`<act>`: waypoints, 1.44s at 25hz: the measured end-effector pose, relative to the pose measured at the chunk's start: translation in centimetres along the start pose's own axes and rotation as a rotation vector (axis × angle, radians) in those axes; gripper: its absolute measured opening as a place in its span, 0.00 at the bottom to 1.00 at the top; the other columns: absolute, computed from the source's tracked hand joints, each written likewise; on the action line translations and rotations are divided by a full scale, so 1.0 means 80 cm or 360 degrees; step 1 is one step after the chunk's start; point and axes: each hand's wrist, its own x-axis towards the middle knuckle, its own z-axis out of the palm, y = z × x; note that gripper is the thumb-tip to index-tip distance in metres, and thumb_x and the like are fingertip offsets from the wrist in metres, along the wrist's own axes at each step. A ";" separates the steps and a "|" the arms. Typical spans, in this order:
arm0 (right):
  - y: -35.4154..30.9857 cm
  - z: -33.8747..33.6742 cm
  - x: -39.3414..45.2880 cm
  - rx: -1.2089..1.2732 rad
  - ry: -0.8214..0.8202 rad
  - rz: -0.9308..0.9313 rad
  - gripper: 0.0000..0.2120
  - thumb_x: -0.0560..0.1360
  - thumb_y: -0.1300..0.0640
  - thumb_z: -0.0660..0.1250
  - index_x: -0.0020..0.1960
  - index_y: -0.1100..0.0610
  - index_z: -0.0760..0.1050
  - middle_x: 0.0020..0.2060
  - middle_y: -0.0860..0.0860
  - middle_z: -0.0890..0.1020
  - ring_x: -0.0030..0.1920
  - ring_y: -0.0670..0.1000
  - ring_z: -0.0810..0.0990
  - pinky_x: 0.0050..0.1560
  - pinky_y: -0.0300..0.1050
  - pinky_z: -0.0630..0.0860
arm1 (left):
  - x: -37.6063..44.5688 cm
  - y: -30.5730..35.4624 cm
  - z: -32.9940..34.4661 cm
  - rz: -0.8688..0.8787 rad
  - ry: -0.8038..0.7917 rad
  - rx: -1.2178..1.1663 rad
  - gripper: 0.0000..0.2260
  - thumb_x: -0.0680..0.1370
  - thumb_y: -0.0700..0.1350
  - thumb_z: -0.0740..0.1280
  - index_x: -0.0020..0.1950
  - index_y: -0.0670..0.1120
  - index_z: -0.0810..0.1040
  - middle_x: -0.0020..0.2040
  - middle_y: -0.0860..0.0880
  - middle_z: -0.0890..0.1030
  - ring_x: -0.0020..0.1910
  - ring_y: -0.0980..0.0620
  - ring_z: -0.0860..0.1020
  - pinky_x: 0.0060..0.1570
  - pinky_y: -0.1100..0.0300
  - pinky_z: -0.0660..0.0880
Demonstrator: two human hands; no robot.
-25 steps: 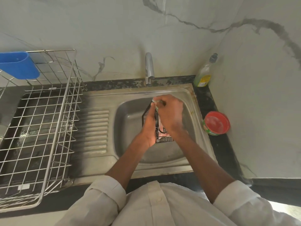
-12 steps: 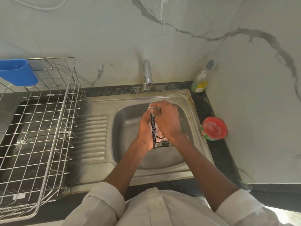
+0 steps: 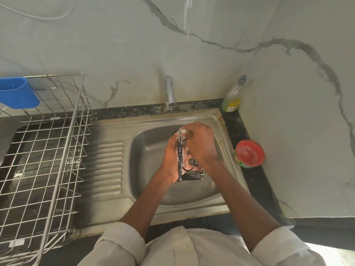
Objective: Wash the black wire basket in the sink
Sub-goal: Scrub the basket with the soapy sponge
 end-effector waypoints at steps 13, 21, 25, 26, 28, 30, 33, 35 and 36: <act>0.014 0.001 -0.029 0.0036 0.0163 -0.0063 0.18 0.72 0.75 0.67 0.52 0.57 0.87 0.48 0.51 0.84 0.45 0.49 0.81 0.44 0.40 0.75 | 0.005 -0.001 0.001 0.0005 0.0117 -0.0123 0.30 0.83 0.68 0.54 0.56 0.46 0.84 0.53 0.44 0.84 0.53 0.45 0.81 0.45 0.52 0.82; -0.006 0.005 -0.007 0.0104 0.0184 -0.0034 0.15 0.72 0.73 0.69 0.52 0.58 0.86 0.47 0.54 0.86 0.45 0.52 0.84 0.46 0.45 0.80 | 0.000 0.000 0.004 0.0070 0.0074 -0.0133 0.28 0.85 0.66 0.52 0.57 0.47 0.82 0.51 0.47 0.85 0.51 0.46 0.84 0.46 0.50 0.84; 0.006 -0.005 0.021 0.0047 0.0120 0.0150 0.13 0.75 0.71 0.69 0.52 0.57 0.87 0.48 0.54 0.87 0.49 0.54 0.84 0.51 0.48 0.80 | -0.001 -0.001 -0.004 0.0044 0.0045 -0.0146 0.32 0.83 0.70 0.51 0.61 0.46 0.83 0.64 0.43 0.83 0.66 0.37 0.79 0.67 0.31 0.74; 0.005 -0.004 0.016 0.0010 0.0124 0.0085 0.14 0.74 0.72 0.69 0.51 0.57 0.87 0.48 0.53 0.86 0.50 0.55 0.83 0.49 0.48 0.79 | -0.002 0.001 -0.004 0.0048 0.0050 -0.0180 0.34 0.83 0.70 0.51 0.66 0.46 0.82 0.67 0.42 0.82 0.69 0.36 0.78 0.66 0.31 0.74; 0.004 0.001 -0.009 -0.0013 0.0177 -0.0066 0.16 0.72 0.74 0.68 0.51 0.58 0.86 0.47 0.53 0.85 0.49 0.56 0.82 0.47 0.50 0.79 | -0.004 0.009 -0.001 0.0082 0.0099 -0.0286 0.34 0.84 0.69 0.49 0.61 0.49 0.87 0.63 0.43 0.85 0.67 0.39 0.80 0.60 0.37 0.78; 0.012 0.000 -0.044 0.0019 0.0117 -0.0176 0.16 0.71 0.74 0.69 0.51 0.57 0.86 0.46 0.52 0.84 0.46 0.55 0.82 0.43 0.52 0.80 | -0.004 0.018 0.000 0.0125 0.0148 -0.0385 0.36 0.85 0.67 0.47 0.46 0.50 0.90 0.53 0.45 0.88 0.56 0.43 0.83 0.55 0.45 0.78; 0.019 -0.005 -0.066 0.0053 -0.0027 -0.0203 0.13 0.73 0.71 0.70 0.49 0.55 0.87 0.45 0.50 0.84 0.43 0.53 0.83 0.42 0.50 0.80 | -0.003 0.018 -0.004 0.0170 0.0210 -0.0404 0.37 0.84 0.68 0.47 0.43 0.50 0.90 0.52 0.45 0.87 0.53 0.44 0.81 0.54 0.47 0.77; 0.011 -0.004 -0.046 0.0053 -0.0027 -0.0108 0.13 0.75 0.69 0.69 0.50 0.54 0.87 0.47 0.50 0.85 0.45 0.52 0.83 0.44 0.46 0.78 | -0.006 0.010 -0.002 0.0151 0.0207 -0.0354 0.34 0.83 0.70 0.49 0.50 0.51 0.89 0.55 0.46 0.87 0.59 0.43 0.81 0.56 0.43 0.78; 0.006 -0.002 -0.034 0.0056 0.0026 -0.0087 0.13 0.75 0.69 0.69 0.51 0.55 0.87 0.48 0.51 0.85 0.46 0.51 0.83 0.45 0.42 0.77 | -0.009 0.005 -0.001 0.0139 0.0192 -0.0328 0.33 0.83 0.70 0.50 0.54 0.51 0.88 0.58 0.46 0.85 0.63 0.42 0.80 0.55 0.42 0.80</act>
